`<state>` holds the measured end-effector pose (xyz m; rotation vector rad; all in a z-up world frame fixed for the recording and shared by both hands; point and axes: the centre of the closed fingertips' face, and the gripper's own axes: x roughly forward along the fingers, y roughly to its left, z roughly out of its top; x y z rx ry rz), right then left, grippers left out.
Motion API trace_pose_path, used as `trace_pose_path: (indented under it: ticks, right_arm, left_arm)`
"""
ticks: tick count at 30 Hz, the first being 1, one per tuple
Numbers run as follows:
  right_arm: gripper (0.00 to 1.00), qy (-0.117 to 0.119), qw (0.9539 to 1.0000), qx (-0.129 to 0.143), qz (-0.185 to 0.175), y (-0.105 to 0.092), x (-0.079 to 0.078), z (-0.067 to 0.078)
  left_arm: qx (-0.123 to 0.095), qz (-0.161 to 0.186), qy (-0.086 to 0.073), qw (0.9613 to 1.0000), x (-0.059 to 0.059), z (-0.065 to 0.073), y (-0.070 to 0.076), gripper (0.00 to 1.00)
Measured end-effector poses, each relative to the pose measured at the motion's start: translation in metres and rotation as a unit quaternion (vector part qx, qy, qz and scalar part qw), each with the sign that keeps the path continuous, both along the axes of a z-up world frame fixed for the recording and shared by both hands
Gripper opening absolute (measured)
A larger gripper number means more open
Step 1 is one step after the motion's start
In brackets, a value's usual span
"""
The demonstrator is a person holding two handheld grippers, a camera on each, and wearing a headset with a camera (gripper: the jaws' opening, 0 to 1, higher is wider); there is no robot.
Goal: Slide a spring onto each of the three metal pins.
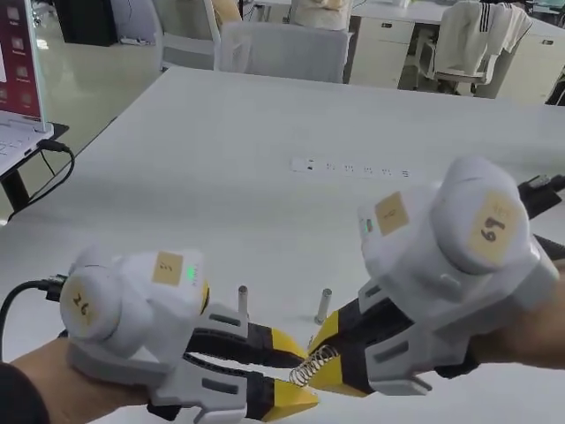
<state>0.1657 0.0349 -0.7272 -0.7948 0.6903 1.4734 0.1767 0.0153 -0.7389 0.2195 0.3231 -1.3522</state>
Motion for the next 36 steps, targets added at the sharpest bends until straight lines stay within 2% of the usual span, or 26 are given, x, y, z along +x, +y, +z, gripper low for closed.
trace_pose_path:
  ticks: [12,16,19,26,29,36]
  right_arm:
    - [0.08,-0.01,0.9996,-0.013,-0.021,-0.016,0.014,0.0]
    - [0.08,-0.01,0.9994,-0.014,-0.031,-0.023,0.018,0.0]
    - [0.08,-0.01,0.9991,-0.017,-0.038,-0.027,0.021,-0.001]
    - [0.09,-0.009,0.9983,-0.022,-0.053,-0.038,0.029,-0.003]
    - [0.08,-0.008,0.9978,-0.024,-0.062,-0.043,0.033,-0.004]
    - [0.09,-0.015,0.995,-0.024,-0.096,-0.062,0.053,0.001]
  left_arm:
    - [-0.01,0.036,0.0,0.9993,0.014,0.003,0.013,0.27]
    - [-0.012,0.053,0.003,0.9985,0.019,0.001,0.02,0.35]
    - [-0.014,0.063,0.006,0.9979,0.021,-0.002,0.026,0.37]
    - [-0.013,0.096,0.014,0.9952,0.027,-0.011,0.042,0.48]
    - [-0.015,0.107,0.017,0.994,0.028,-0.012,0.049,0.49]
    - [-0.023,0.146,0.022,0.9889,0.032,-0.016,0.068,0.55]
